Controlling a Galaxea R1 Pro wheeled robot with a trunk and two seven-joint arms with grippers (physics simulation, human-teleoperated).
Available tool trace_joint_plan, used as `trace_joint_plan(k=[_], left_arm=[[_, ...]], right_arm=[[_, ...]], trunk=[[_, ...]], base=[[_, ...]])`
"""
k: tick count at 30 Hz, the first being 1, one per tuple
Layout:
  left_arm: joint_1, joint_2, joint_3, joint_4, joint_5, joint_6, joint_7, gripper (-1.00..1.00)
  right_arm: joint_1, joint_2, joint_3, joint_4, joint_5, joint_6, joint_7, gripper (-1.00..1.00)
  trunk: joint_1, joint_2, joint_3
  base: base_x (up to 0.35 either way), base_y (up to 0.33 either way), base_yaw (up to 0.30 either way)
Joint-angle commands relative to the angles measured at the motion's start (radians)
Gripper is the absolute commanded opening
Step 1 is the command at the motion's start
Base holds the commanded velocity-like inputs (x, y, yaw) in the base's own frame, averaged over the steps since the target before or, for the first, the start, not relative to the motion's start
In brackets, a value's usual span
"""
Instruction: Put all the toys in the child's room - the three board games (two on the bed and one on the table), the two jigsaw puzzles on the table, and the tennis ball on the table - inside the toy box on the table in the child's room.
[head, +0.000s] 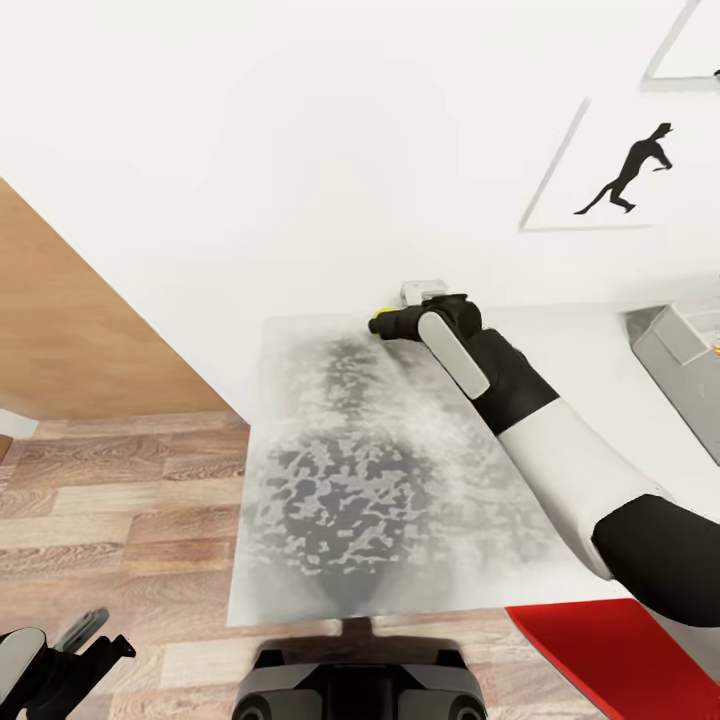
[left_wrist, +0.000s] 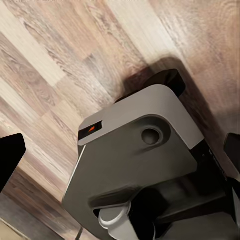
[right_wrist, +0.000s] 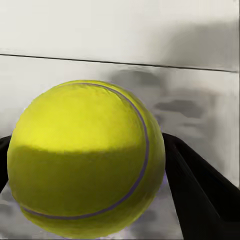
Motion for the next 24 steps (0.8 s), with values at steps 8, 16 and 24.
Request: trace_joint_plan(k=[8, 16, 24], left_arm=[[0.004, 0.002, 0.01, -0.121, 0.018, 0.013, 0.013, 1.0], [0.185, -0.005, 0.012, -0.637, 0.028, 0.019, 0.001, 1.0], [0.297, -0.006, 0.108, -0.658, 0.029, 0.02, -0.215, 1.0]], right_arm=[[0.212, -0.048, -0.113, -0.414, -0.011, 0.197, -0.109, -1.0], [0.504, -0.089, -0.19, -0.586, -0.012, 0.224, -0.165, -1.0], [0.604, -0.088, -0.063, -0.591, -0.011, 0.138, -0.164, -1.0]], trunk=[[0.0, -0.001, 0.011], [0.0, -0.001, 0.024], [0.0, -0.001, 0.036]], base=[[0.0, 0.0, -0.114], [0.0, 0.0, -0.128], [0.0, 0.0, -0.113]])
